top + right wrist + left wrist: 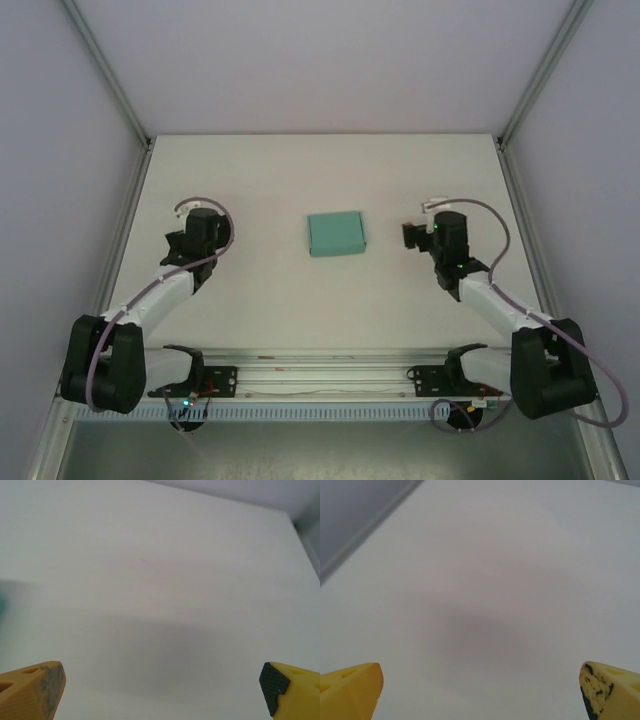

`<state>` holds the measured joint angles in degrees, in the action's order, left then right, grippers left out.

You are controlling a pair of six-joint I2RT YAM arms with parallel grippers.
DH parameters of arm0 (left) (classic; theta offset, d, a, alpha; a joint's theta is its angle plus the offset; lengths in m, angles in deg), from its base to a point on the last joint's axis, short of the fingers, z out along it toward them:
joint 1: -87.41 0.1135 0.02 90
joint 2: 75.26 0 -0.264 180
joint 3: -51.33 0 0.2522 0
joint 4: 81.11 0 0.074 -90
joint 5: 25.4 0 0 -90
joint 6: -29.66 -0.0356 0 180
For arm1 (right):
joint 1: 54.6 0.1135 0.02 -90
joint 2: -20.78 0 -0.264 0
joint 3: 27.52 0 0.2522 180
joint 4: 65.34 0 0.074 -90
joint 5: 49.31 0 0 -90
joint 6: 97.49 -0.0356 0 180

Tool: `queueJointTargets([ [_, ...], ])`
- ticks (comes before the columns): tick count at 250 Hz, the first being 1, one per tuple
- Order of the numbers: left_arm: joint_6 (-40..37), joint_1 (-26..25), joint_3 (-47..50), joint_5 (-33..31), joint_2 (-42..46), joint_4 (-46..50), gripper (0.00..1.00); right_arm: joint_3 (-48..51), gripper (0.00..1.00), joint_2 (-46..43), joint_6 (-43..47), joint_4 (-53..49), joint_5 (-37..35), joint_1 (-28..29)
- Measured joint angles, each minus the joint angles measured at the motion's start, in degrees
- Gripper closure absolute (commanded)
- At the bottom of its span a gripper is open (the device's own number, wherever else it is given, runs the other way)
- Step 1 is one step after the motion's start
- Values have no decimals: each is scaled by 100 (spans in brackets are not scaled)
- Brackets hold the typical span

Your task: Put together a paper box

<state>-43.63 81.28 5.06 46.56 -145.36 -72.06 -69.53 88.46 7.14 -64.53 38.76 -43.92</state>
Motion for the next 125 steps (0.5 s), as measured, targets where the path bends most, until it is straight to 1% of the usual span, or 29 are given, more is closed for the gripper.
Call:
queueJointTargets([
  [21,-249,181,173,4,-114,-522,0,420,0,304,-367,737,-26,-227],
  [49,-791,205,546,-4,-304,-1919,0,761,0,850,-706,1606,-155,-426],
  [66,-1025,229,820,2,-673,-2793,0,859,0,1003,-885,2044,-166,-590],
  [82,-1217,302,1054,98,-1239,-3663,0,986,0,1161,-1045,2673,-103,-791],
  [101,-1259,446,1303,323,-1596,-4035,0,1130,0,1626,-1191,3536,-24,-990],
  [108,-1274,516,1456,409,-1670,-4378,0,1095,0,1768,-1235,3539,-13,-1025],
  [116,-1300,584,1589,472,-1744,-4686,0,949,0,1853,-1296,3215,4,-1056],
  [125,-1314,640,1635,531,-1755,-4747,0,839,0,1917,-1357,3158,48,-1091],
])
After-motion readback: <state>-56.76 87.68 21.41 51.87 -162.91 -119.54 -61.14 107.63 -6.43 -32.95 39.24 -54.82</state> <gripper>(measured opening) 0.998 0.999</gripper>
